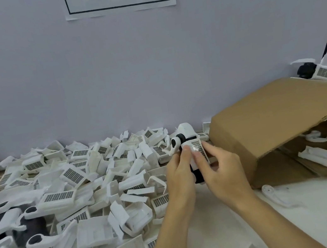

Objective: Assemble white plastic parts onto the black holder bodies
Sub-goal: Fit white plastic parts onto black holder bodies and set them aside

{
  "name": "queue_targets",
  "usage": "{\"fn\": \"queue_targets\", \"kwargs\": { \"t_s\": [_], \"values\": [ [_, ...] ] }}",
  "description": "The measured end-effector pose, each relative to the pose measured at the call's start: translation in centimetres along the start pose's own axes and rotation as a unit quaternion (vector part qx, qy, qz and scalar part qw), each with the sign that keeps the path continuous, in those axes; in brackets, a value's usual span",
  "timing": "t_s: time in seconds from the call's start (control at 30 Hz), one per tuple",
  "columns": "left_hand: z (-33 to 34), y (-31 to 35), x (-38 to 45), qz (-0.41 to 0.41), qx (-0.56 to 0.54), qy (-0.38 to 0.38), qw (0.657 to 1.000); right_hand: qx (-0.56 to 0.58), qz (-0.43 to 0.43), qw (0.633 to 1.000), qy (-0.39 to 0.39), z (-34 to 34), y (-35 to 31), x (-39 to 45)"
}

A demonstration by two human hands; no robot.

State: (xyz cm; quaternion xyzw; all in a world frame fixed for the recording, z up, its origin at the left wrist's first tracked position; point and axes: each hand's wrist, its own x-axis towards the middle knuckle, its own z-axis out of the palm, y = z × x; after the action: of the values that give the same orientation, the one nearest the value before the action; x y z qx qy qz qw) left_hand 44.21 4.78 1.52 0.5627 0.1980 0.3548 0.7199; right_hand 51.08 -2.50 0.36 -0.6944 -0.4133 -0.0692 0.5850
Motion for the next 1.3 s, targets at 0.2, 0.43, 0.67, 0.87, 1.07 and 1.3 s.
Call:
{"fn": "queue_targets", "kwargs": {
  "t_s": [0.2, 0.43, 0.67, 0.87, 1.07, 1.3],
  "values": [
    [0.0, 0.0, -0.1, 0.022, 0.002, -0.017, 1.0, 0.047, 0.04, 0.997, 0.039, 0.4, -0.7, 0.1],
    [-0.2, 0.0, 0.0, 0.025, -0.036, -0.008, 0.999, 0.229, 0.124, 0.965, -0.028, 0.0, -1.4, 0.2],
    [-0.1, -0.3, 0.2, 0.031, -0.051, -0.005, 0.998, 0.278, 0.136, 0.95, -0.041, -0.3, -1.9, 0.4],
    [0.3, 0.3, -0.2, 0.048, -0.02, -0.026, 0.998, 0.312, 0.152, 0.935, -0.069, -0.9, -2.0, 0.4],
    [0.5, 0.3, -0.8, 0.071, 0.007, -0.059, 0.996, 0.327, 0.209, 0.92, -0.051, -0.7, -2.3, 0.5],
    [0.3, 0.1, -0.5, 0.051, 0.012, -0.04, 0.998, 0.371, 0.239, 0.896, -0.039, -0.4, -2.1, 0.5]
  ]
}}
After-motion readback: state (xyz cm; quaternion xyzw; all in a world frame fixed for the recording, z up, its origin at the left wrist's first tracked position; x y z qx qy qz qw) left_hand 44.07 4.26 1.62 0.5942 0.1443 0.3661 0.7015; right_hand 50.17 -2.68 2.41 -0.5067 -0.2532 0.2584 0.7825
